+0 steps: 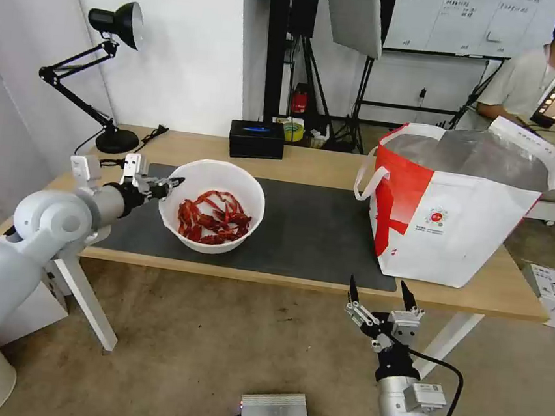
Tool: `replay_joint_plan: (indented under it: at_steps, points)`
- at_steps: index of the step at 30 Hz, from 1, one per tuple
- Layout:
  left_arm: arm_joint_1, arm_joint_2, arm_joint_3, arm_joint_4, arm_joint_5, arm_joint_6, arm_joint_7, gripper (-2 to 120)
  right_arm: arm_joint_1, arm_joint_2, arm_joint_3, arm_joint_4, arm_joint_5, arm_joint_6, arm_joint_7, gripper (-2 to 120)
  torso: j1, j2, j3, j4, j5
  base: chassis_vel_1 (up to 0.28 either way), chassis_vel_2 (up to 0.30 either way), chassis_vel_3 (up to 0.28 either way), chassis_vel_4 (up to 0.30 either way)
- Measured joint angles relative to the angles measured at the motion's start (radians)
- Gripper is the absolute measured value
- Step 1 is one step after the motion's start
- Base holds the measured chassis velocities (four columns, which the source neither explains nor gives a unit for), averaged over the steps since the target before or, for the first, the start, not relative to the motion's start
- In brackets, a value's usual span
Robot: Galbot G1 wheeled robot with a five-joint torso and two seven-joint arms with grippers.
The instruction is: Pick up the trash from the table and place it into the takeout bag.
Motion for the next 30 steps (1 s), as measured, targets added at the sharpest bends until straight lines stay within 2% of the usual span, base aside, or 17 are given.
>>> replay_joint_plan:
  at_steps: [7,9,23,30]
  points:
    - [-0.069,-0.015,0.053,-0.047,-0.033,0.001,-0.023,0,0.000,0.000,0.000,0.000,0.000,0.000,0.000,100,0.000,0.000,0.000,0.0000,0.0000,0.000,0.000,0.000,0.000]
    - [-0.117,-0.033,0.090,-0.048,-0.041,0.001,-0.033,0,0.000,0.000,0.000,0.000,0.000,0.000,0.000,100,0.000,0.000,0.000,0.0000,0.0000,0.000,0.000,0.000,0.000]
    - [-0.409,-0.151,0.322,0.029,-0.096,0.004,-0.076,0,0.000,0.000,0.000,0.000,0.000,0.000,0.000,100,0.000,0.000,0.000,0.0000,0.0000,0.000,0.000,0.000,0.000]
    - [-0.509,-0.194,0.394,0.069,-0.130,0.005,-0.104,0,0.000,0.000,0.000,0.000,0.000,0.000,0.000,100,0.000,0.000,0.000,0.0000,0.0001,0.000,0.000,0.000,0.000]
